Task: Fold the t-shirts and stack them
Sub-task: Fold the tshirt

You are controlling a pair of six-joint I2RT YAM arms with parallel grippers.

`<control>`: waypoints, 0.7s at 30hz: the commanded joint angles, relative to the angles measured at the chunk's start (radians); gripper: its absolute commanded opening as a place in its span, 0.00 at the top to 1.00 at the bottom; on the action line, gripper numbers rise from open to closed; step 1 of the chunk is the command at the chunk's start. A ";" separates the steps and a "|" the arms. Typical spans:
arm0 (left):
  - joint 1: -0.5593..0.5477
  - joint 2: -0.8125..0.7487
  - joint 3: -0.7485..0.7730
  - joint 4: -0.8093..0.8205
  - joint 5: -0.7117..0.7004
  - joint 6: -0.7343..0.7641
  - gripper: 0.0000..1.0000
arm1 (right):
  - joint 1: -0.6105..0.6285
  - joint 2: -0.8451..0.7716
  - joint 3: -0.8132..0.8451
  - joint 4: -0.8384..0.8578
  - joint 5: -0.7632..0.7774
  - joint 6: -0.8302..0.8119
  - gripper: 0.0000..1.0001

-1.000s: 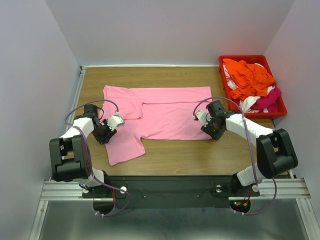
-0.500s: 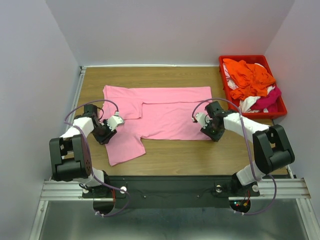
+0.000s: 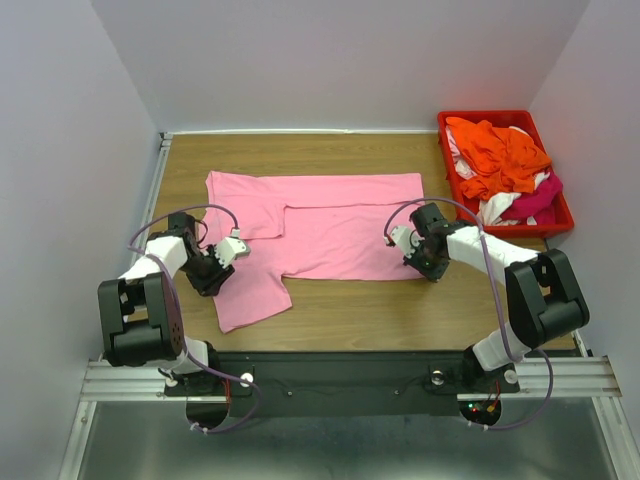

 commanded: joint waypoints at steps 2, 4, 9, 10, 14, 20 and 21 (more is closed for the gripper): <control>-0.001 -0.062 -0.003 -0.060 0.038 0.010 0.51 | 0.007 -0.001 -0.001 0.012 -0.012 -0.003 0.99; -0.001 -0.077 0.015 -0.077 0.054 0.008 0.51 | 0.007 -0.001 -0.003 0.010 -0.010 -0.004 1.00; -0.002 -0.083 0.014 -0.101 0.057 0.016 0.52 | 0.007 0.001 0.001 0.010 -0.013 -0.003 0.99; -0.001 -0.080 0.011 -0.101 0.058 0.017 0.53 | 0.007 0.001 0.002 0.010 -0.013 -0.003 0.99; -0.002 -0.065 -0.009 -0.091 0.054 0.016 0.54 | 0.007 0.002 0.005 0.009 -0.012 -0.001 0.99; -0.005 -0.007 -0.063 0.009 0.003 -0.018 0.55 | 0.008 -0.004 -0.003 0.009 -0.009 -0.003 1.00; -0.004 0.001 -0.067 0.021 -0.001 -0.022 0.57 | 0.007 -0.004 -0.003 0.009 -0.007 -0.003 0.99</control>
